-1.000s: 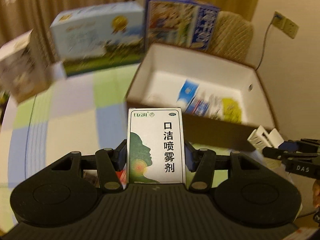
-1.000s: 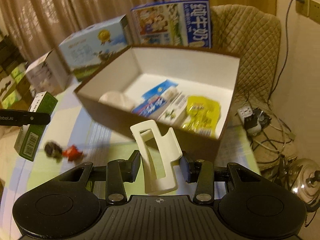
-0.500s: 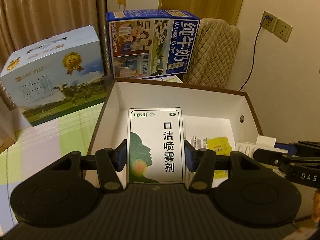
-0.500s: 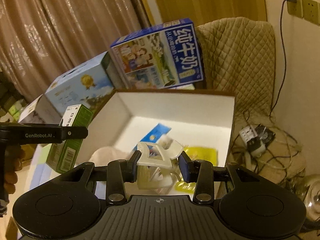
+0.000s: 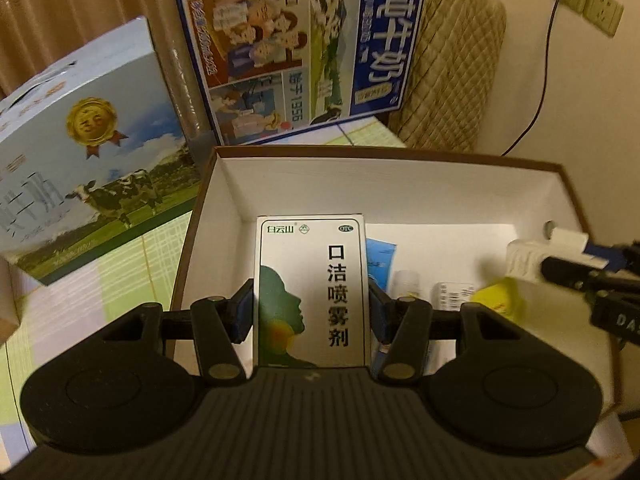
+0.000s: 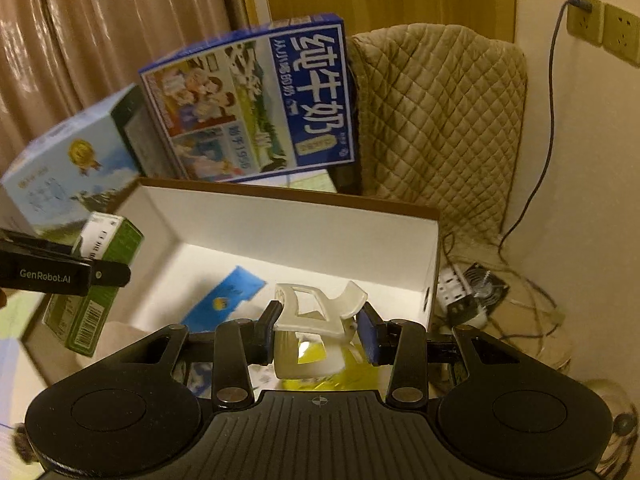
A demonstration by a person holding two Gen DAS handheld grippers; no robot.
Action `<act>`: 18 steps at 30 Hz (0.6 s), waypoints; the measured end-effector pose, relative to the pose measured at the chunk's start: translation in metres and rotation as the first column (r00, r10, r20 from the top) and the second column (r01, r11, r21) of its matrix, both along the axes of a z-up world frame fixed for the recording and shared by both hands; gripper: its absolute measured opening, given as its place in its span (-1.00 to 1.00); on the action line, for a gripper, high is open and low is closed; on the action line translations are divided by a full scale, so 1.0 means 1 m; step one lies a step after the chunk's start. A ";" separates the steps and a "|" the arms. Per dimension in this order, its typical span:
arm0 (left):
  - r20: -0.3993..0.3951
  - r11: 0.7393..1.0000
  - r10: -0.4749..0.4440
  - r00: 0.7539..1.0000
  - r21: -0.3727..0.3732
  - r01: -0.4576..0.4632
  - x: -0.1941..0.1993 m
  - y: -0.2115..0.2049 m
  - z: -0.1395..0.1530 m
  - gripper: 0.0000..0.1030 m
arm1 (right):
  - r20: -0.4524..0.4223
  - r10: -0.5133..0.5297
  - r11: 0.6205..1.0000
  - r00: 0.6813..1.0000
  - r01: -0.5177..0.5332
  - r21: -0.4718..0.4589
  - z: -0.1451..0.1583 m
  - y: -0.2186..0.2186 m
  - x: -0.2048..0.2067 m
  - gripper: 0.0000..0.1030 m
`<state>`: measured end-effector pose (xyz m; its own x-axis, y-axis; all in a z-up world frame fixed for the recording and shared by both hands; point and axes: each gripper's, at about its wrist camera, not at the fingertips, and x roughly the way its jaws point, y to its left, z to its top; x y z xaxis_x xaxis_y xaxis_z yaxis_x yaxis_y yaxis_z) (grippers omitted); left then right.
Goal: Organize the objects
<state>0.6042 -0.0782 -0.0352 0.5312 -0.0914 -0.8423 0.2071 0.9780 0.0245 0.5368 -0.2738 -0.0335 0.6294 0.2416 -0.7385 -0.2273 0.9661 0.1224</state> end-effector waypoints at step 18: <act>-0.013 0.999 -0.022 1.000 0.042 0.023 0.035 0.003 -0.017 0.47 | 0.015 -0.018 0.999 1.000 0.019 -0.042 -0.016 0.007 0.029 -0.27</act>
